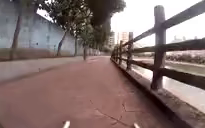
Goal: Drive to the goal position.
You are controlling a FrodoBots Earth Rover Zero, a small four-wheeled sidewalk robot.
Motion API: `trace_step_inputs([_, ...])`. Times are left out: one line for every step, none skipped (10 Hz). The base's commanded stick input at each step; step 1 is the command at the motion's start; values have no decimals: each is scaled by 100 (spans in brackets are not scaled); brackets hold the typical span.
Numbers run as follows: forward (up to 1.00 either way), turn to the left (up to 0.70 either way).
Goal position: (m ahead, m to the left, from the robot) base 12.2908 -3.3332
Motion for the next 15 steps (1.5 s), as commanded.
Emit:
trace_step_inputs([100,0])
trace_step_inputs([100,0])
trace_step_inputs([100,0])
trace_step_inputs([100,0])
trace_step_inputs([100,0])
trace_step_inputs([100,0])
trace_step_inputs([100,0])
trace_step_inputs([100,0])
trace_step_inputs([100,0])
trace_step_inputs([100,0])
trace_step_inputs([100,0])
trace_step_inputs([100,0])
trace_step_inputs([100,0])
trace_step_inputs([100,0])
trace_step_inputs([100,0])
